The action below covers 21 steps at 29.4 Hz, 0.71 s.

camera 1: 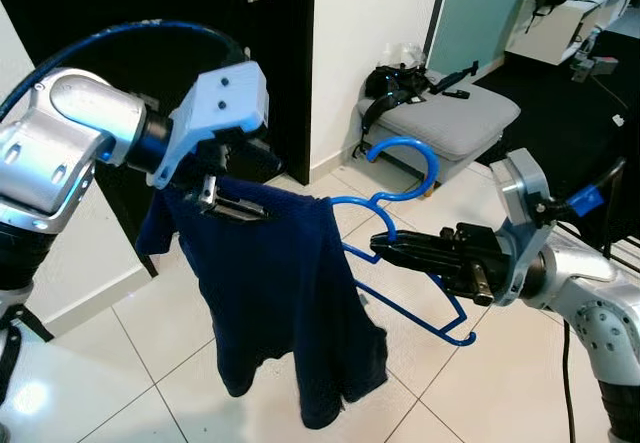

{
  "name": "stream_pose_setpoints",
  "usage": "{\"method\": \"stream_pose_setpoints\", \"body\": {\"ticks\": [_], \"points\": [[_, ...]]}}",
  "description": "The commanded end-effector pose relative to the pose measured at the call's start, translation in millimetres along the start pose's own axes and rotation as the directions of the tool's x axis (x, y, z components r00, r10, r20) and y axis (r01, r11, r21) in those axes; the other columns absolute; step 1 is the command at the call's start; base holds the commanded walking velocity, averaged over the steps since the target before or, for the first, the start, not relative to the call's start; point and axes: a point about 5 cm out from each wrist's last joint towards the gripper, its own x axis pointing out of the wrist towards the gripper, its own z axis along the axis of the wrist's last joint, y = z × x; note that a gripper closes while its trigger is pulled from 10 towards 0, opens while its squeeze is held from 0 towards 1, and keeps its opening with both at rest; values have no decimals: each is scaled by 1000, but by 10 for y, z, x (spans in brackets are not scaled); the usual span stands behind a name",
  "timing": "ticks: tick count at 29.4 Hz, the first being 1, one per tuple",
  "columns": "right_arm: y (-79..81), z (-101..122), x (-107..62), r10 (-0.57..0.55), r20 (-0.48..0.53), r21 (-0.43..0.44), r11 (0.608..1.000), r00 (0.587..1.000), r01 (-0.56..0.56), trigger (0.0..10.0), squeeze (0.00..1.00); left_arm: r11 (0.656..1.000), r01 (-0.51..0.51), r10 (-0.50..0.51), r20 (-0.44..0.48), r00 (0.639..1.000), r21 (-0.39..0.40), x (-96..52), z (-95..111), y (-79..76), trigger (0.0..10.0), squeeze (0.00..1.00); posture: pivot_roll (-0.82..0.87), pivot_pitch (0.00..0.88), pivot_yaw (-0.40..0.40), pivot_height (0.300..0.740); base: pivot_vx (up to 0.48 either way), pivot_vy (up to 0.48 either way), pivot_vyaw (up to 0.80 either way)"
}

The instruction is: Hang hanger

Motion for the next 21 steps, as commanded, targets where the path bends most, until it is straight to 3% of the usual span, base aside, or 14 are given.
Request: {"method": "stream_pose_setpoints", "body": {"ticks": [1, 2, 21], "points": [[38, 60, 53, 38, 16, -45, 998, 999, -37, 10000, 0, 998, 68, -68, -32, 997, -8, 7, -48, -76, 667, 0, 115, 47, 20, 740, 0, 0, 0], [42, 55, 66, 41, 14, -46, 998, 999, -40, 10000, 0, 994, 108, -108, -31, 994, -15, 25, -57, -120, 0, 0, 115, 46, 24, 740, 0, 0, 0], [90, 86, 166, 64, 23, -64, 996, 998, -62, 10000, 0, 976, 211, -212, -26, 977, -49, 214, -156, -244, 0, 0, 119, 69, 28, 740, 0, 0, 0]]}}
